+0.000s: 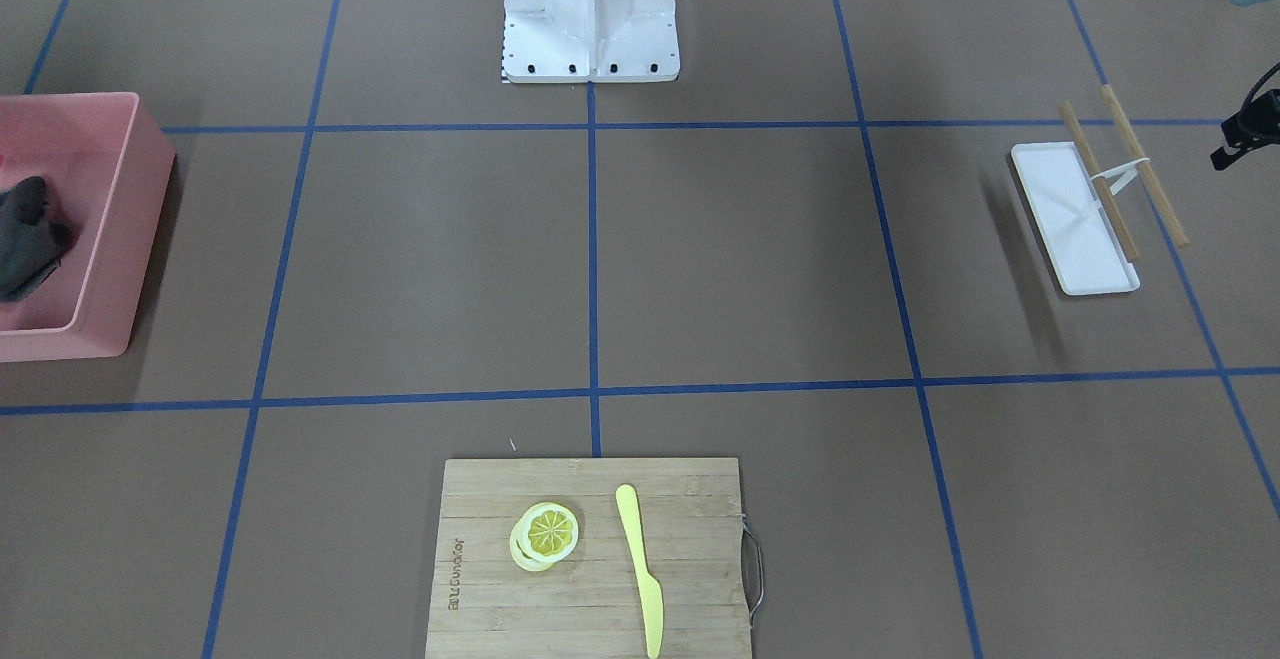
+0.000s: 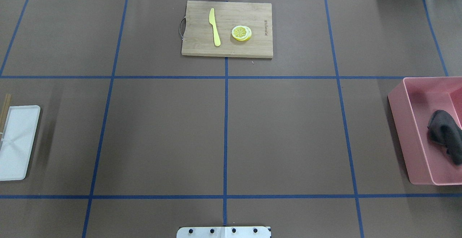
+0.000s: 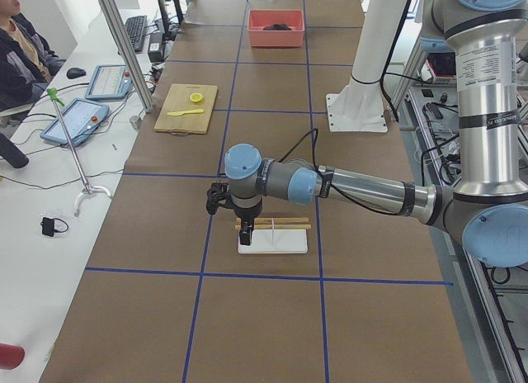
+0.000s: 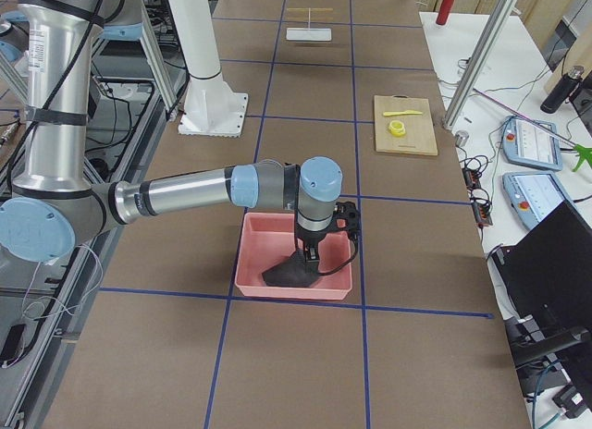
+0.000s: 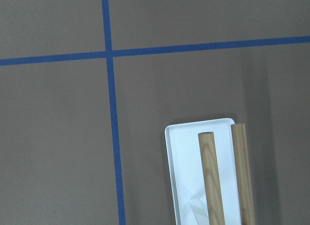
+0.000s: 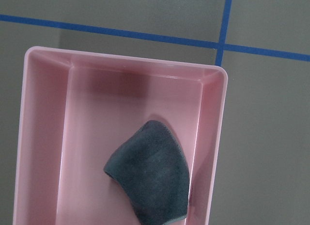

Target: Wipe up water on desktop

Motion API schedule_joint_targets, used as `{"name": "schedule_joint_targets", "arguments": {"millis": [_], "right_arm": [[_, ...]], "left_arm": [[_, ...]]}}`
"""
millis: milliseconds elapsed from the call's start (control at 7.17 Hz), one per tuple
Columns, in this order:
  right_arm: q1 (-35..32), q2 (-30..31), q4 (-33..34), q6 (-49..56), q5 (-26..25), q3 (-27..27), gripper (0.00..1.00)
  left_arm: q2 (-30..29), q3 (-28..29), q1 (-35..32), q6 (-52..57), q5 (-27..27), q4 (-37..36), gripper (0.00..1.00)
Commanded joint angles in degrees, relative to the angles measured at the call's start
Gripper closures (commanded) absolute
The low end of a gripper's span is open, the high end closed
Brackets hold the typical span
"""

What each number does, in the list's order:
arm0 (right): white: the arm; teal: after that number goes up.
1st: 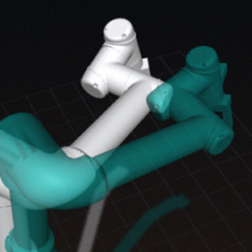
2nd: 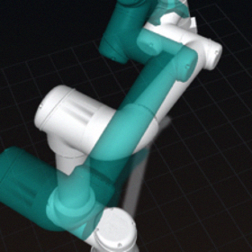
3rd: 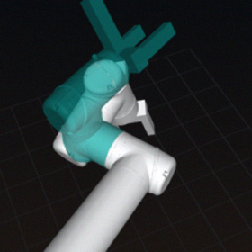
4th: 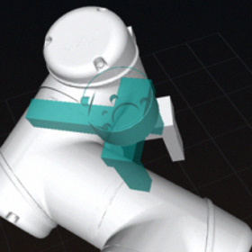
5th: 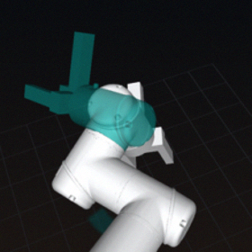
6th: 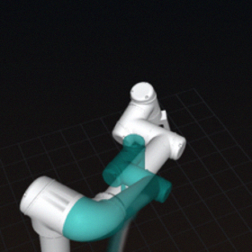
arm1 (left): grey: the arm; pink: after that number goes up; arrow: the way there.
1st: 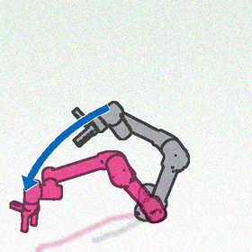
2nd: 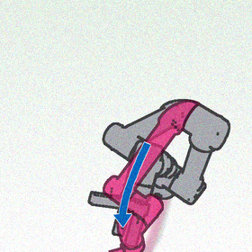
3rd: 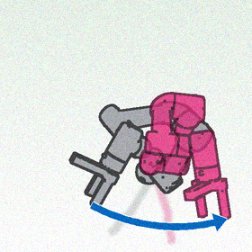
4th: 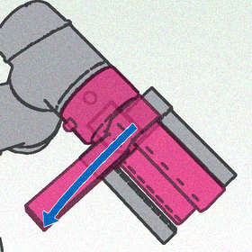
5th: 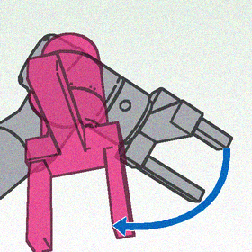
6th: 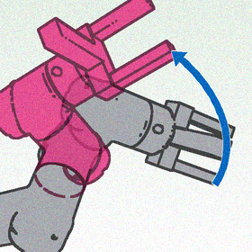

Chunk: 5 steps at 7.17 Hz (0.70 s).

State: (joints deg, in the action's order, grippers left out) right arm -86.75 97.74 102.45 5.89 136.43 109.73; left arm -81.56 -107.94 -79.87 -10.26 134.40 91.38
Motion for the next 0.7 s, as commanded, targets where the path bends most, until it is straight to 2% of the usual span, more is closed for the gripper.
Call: {"name": "schedule_joint_targets", "arguments": {"millis": [0,558], "right_arm": [[0.0,-0.1,-0.1,-0.1,0.1,0.0,0.0],[0.0,-0.1,-0.1,-0.1,0.1,0.0,0.0]], "left_arm": [[-0.3,0.2,0.1,0.0,-0.3,0.7,0.02],[-0.8,-2.5,4.5,-0.1,-0.1,1.1,0.02]]}}
